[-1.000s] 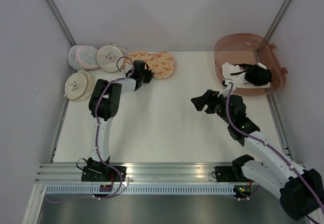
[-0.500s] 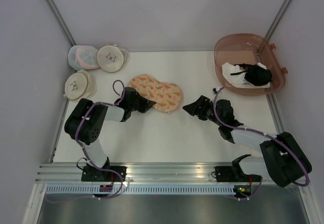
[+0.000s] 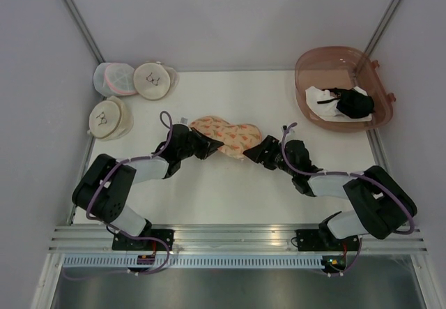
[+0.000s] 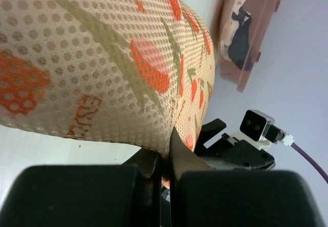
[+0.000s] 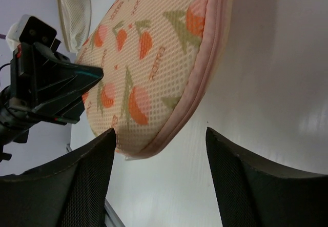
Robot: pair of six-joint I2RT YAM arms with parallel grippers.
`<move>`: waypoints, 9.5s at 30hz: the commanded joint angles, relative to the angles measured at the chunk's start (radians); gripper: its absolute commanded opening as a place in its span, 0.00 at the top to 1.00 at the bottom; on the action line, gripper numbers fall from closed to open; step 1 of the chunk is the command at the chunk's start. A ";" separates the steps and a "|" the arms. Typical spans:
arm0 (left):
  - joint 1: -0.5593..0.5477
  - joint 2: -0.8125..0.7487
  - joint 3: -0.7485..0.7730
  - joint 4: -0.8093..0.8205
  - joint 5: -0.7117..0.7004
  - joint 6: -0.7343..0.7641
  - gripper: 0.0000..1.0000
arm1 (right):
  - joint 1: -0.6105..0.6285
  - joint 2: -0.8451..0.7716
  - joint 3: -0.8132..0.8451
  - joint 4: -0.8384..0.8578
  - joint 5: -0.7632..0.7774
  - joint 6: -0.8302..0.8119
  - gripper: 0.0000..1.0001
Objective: Unzip the laundry bag and remove the bra
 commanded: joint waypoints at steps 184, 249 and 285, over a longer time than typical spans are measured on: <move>0.185 0.097 0.055 0.057 0.575 0.333 0.98 | 0.497 -0.012 0.406 -0.693 0.486 -0.534 0.99; 0.100 -0.731 -0.198 -0.749 0.121 0.275 0.17 | 0.383 0.258 0.537 -0.422 -0.277 -0.391 1.00; 0.102 -0.690 -0.332 -0.503 -0.238 0.011 0.40 | 0.449 0.239 0.551 -0.443 -0.128 -0.442 0.99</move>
